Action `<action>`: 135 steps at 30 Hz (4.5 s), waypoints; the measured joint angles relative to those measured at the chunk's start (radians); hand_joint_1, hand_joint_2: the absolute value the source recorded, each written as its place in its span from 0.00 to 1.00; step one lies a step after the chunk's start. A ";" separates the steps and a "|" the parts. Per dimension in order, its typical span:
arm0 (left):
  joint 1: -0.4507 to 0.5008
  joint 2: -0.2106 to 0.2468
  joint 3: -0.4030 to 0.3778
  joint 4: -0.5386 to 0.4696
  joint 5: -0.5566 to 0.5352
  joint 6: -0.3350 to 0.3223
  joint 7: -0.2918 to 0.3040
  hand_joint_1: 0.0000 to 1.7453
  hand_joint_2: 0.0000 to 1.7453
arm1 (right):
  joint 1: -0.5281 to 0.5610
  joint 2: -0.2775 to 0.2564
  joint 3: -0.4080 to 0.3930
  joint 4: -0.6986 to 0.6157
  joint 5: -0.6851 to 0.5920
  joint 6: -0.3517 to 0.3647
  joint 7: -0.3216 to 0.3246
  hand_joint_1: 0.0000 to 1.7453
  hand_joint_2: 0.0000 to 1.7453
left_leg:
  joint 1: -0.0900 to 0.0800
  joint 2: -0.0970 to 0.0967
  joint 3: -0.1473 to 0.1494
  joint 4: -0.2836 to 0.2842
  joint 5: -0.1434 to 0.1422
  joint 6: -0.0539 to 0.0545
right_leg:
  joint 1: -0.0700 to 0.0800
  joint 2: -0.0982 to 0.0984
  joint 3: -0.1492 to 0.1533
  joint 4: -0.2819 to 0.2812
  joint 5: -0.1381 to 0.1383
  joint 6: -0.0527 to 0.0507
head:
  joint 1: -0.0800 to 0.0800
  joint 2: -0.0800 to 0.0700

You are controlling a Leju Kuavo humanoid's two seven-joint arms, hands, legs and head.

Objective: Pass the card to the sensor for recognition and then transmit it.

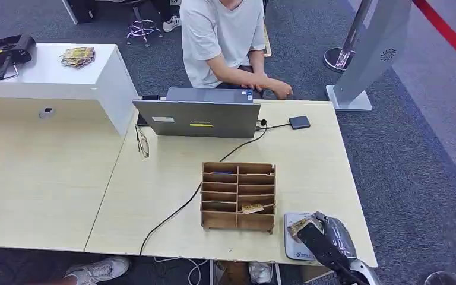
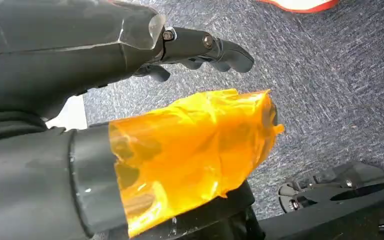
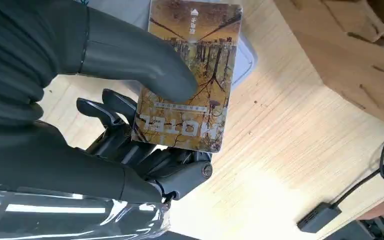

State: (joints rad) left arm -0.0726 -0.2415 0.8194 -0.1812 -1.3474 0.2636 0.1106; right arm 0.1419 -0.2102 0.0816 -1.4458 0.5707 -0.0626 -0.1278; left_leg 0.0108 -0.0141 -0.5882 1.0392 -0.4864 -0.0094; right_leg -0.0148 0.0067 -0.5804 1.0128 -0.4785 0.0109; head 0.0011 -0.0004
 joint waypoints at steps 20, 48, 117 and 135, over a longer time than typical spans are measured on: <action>0.000 0.000 0.005 0.000 -0.002 0.000 0.003 0.00 0.00 | 0.000 0.000 0.020 -0.008 0.187 -0.085 0.072 1.00 1.00 | 0.000 0.000 0.000 0.000 0.000 0.000 | 0.000 0.000 0.000 0.000 0.000 0.000 | 0.000 0.000; 0.000 -0.002 0.006 0.000 -0.011 -0.006 0.005 0.00 0.00 | 0.020 0.066 0.013 -0.092 0.431 -0.245 0.120 1.00 1.00 | 0.000 0.000 0.000 0.000 0.000 0.000 | 0.000 0.000 0.000 0.000 0.000 0.000 | 0.000 0.000; 0.000 -0.002 0.011 0.000 -0.027 -0.003 0.003 0.00 0.00 | -0.017 0.042 0.048 -0.002 0.438 -0.211 0.179 1.00 1.00 | 0.000 0.000 0.001 0.000 0.000 0.000 | 0.000 0.000 0.000 0.000 0.000 0.000 | 0.000 0.000; 0.000 -0.002 0.011 0.000 -0.035 -0.016 0.004 0.00 0.00 | 0.000 0.133 0.023 -0.088 0.527 -0.398 0.078 1.00 1.00 | 0.000 0.000 0.000 0.000 0.000 0.000 | 0.000 0.000 0.000 0.000 0.000 0.000 | 0.000 0.000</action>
State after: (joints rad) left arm -0.0724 -0.2438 0.8301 -0.1812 -1.3825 0.2480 0.1144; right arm 0.1421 -0.0771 0.1046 -1.5343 1.0979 -0.4608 -0.0500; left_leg 0.0110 -0.0139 -0.5880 1.0390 -0.4863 -0.0094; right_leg -0.0146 0.0068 -0.5805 1.0129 -0.4786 0.0107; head 0.0011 -0.0004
